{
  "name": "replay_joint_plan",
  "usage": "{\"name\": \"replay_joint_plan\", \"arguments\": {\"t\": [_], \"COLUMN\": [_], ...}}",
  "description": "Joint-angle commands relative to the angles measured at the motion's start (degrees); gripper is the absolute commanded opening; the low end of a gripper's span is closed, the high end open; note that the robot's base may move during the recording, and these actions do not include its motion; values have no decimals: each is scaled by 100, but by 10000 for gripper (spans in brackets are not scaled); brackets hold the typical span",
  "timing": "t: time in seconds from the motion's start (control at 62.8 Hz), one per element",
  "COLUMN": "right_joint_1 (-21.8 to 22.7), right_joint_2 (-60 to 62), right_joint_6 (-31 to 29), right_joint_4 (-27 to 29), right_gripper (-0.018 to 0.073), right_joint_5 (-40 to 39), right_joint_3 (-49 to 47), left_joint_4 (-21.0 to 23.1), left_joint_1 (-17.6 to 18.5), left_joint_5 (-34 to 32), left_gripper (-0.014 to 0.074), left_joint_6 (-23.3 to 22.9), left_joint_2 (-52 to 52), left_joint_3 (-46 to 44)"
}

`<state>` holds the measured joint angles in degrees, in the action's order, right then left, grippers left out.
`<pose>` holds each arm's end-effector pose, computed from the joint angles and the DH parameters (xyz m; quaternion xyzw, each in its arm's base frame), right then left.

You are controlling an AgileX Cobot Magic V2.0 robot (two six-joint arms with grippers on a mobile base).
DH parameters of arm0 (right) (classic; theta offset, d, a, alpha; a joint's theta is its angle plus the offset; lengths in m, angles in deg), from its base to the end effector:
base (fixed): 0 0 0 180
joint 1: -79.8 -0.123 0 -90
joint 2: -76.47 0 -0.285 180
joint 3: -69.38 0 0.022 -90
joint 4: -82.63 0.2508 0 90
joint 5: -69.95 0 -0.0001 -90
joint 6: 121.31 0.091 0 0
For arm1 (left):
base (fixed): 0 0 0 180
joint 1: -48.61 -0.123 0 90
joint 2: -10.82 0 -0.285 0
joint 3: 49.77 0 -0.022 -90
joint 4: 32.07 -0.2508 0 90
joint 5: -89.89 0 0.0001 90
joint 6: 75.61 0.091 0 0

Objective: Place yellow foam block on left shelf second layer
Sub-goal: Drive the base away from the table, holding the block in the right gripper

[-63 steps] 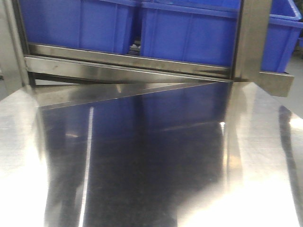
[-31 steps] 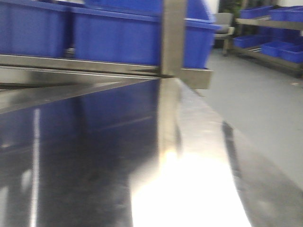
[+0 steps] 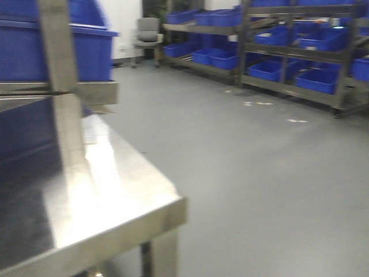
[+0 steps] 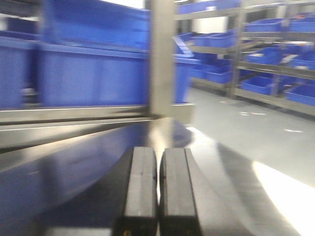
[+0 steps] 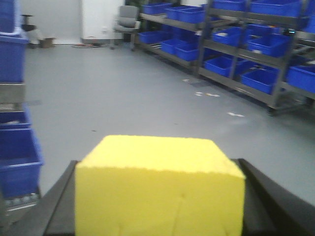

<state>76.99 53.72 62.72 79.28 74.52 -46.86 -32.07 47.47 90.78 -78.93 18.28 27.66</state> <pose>0.0771 0.0034 0.2686 -0.0116 0.7136 0.0197 0.7002 0.0560 0.0011 0.2109 -0.0265 0.6801 -0.0139 0.7325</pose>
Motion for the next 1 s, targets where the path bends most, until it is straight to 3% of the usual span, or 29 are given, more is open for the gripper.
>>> {"name": "replay_joint_plan", "arguments": {"t": [0.0,0.988], "right_joint_1": [29,29], "right_joint_2": [-44,-44], "right_joint_6": [-45,-45], "right_joint_4": [-2,-2], "right_gripper": [484,484], "right_joint_5": [-557,-557], "right_joint_3": [-169,-169], "left_joint_4": [32,32], "left_joint_1": [46,46], "left_joint_5": [-468,-468], "left_gripper": [124,124], "left_joint_6": [-19,-19], "left_joint_2": [-121,-121], "left_joint_3": [151,151]}}
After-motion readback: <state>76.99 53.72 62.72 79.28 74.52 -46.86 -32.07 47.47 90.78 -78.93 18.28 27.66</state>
